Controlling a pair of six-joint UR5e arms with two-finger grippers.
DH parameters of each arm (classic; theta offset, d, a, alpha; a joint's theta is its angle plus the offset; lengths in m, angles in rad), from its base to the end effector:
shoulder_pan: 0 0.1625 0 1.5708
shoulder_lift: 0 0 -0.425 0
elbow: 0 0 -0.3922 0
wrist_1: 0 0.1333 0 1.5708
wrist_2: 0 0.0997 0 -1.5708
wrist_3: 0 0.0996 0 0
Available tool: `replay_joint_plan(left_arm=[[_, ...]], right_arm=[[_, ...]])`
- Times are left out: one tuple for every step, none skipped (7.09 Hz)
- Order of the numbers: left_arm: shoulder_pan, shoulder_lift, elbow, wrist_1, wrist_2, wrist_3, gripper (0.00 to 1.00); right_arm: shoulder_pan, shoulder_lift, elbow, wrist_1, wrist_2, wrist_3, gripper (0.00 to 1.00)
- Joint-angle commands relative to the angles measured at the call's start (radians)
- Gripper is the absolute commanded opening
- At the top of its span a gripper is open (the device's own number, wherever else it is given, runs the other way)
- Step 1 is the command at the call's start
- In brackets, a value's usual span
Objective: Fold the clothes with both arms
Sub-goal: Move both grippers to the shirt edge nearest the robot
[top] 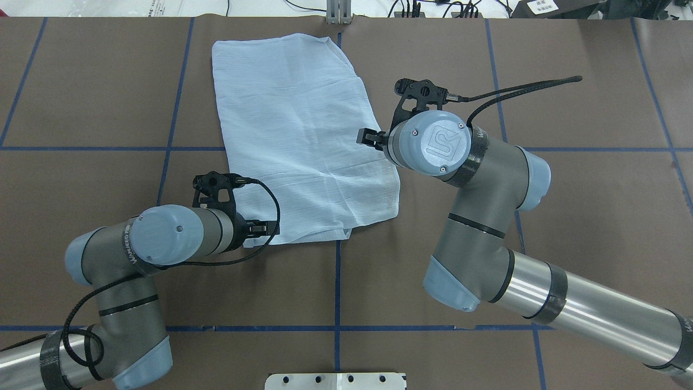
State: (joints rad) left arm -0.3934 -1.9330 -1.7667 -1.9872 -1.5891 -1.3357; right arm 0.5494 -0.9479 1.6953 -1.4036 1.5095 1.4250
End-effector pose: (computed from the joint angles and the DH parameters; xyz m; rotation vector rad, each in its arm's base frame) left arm 0.5238 -0.3597 0.3257 0.2855 0.9328 -0.1366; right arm -0.5030 -0.4715 0.2227 0.3677 -0.8464 0.4028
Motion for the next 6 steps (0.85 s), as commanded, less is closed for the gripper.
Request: replay_joint_plan(left_arm=[[0.011, 0.002, 0.000, 0.002, 0.001, 0.000, 0.35], [0.011, 0.003, -0.004, 0.002, 0.001, 0.000, 0.00], [0.010, 0.011, -0.013, 0.002, 0.001, 0.007, 0.00], [-0.001, 0.020, -0.019, 0.002, 0.001, 0.013, 0.00], [-0.002, 0.044, -0.028, 0.002, 0.001, 0.015, 0.00], [-0.008, 0.057, -0.030, 0.001, 0.001, 0.013, 0.00]], right_arm=[[0.000, 0.000, 0.000, 0.002, 0.000, 0.000, 1.00], [0.000, 0.000, 0.000, 0.002, -0.002, -0.001, 1.00], [0.000, -0.002, 0.000, 0.002, -0.002, -0.002, 1.00], [0.000, -0.002, 0.000, 0.002, -0.002, -0.002, 1.00], [0.000, 0.001, 0.000, 0.002, -0.002, 0.000, 1.00], [-0.008, 0.008, 0.003, 0.003, -0.003, 0.035, 1.00]])
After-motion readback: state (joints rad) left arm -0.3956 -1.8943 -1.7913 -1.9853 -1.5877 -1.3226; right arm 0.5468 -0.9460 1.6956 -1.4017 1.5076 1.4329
